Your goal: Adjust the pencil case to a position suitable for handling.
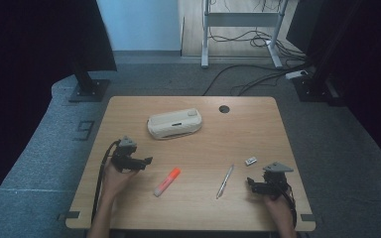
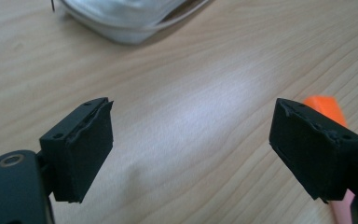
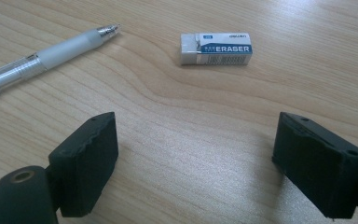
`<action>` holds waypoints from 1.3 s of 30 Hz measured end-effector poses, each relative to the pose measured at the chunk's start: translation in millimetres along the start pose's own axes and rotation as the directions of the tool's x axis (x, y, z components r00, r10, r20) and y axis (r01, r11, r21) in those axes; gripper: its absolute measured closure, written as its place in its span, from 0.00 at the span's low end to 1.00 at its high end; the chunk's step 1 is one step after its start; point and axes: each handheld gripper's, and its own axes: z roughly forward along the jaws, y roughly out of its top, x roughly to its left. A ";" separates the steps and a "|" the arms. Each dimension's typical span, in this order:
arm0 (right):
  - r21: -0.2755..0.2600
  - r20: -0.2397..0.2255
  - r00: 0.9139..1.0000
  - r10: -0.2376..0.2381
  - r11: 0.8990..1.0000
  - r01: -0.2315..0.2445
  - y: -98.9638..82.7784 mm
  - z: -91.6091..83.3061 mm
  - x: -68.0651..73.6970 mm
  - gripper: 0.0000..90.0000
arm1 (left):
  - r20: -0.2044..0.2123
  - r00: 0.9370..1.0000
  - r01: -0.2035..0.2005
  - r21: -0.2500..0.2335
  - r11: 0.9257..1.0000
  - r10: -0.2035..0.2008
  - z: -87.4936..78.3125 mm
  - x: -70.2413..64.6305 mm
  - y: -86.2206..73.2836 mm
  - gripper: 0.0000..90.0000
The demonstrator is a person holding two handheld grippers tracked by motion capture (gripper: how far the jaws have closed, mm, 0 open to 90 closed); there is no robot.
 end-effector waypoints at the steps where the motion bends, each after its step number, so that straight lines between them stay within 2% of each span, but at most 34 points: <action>1: 0.000 0.000 1.000 0.000 1.000 0.000 0.0 0.0 0.0 0.15 | 0.000 1.000 0.000 0.000 1.000 0.000 0.0 0.0 0.0 0.15; 7: 0.000 0.000 1.000 0.000 1.000 0.000 0.0 0.0 0.0 0.15 | 0.032 0.999 -0.007 -0.010 1.000 0.007 2.3 5.4 17.6 0.15; 10: 0.000 0.000 1.000 0.000 1.000 0.000 0.0 0.0 0.0 0.15 | 0.034 0.999 -0.011 -0.013 1.000 0.011 3.3 6.6 22.2 0.15; 11: 0.000 0.000 1.000 0.000 1.000 0.000 0.0 0.0 0.0 0.15 | 0.044 0.999 -0.009 -0.010 1.000 0.009 4.3 8.6 28.1 0.15; 14: 0.000 0.000 1.000 0.000 1.000 0.000 0.0 0.0 0.0 0.15 | 0.036 0.999 -0.022 -0.005 1.000 0.022 5.4 9.7 33.7 0.15; 20: 0.000 0.000 1.000 0.000 1.000 0.000 0.0 0.0 0.0 0.15 | 0.069 0.997 -0.020 0.003 1.000 0.019 11.0 14.8 55.5 0.13; 27: 0.000 0.000 1.000 0.000 1.000 0.000 0.0 0.0 0.0 0.15 | 0.080 0.997 -0.027 0.020 0.999 0.025 17.1 20.0 75.0 0.14; 28: 0.000 0.000 1.000 0.000 1.000 0.000 0.0 0.0 0.0 0.15 | 0.085 0.996 -0.028 0.012 1.000 0.027 17.9 20.9 77.7 0.13; 29: 0.000 0.000 1.000 0.000 1.000 0.000 0.0 0.0 0.0 0.15 | 0.107 0.994 -0.028 0.014 1.000 0.026 19.6 23.3 83.2 0.13; 35: -0.001 0.000 1.000 -0.002 1.000 0.002 -0.1 0.1 -0.2 0.15 | 0.102 0.993 -0.068 0.026 0.997 0.065 24.9 25.1 97.5 0.12; 37: 0.000 0.000 1.000 -0.002 1.000 0.002 -0.1 0.1 -0.2 0.15 | 0.126 0.989 -0.081 0.030 0.996 0.077 29.0 26.7 105.7 0.12; 39: -0.002 0.000 1.000 -0.001 1.000 0.001 -0.1 0.2 -0.1 0.15 | 0.129 0.988 -0.086 0.024 0.996 0.082 30.8 26.6 107.9 0.11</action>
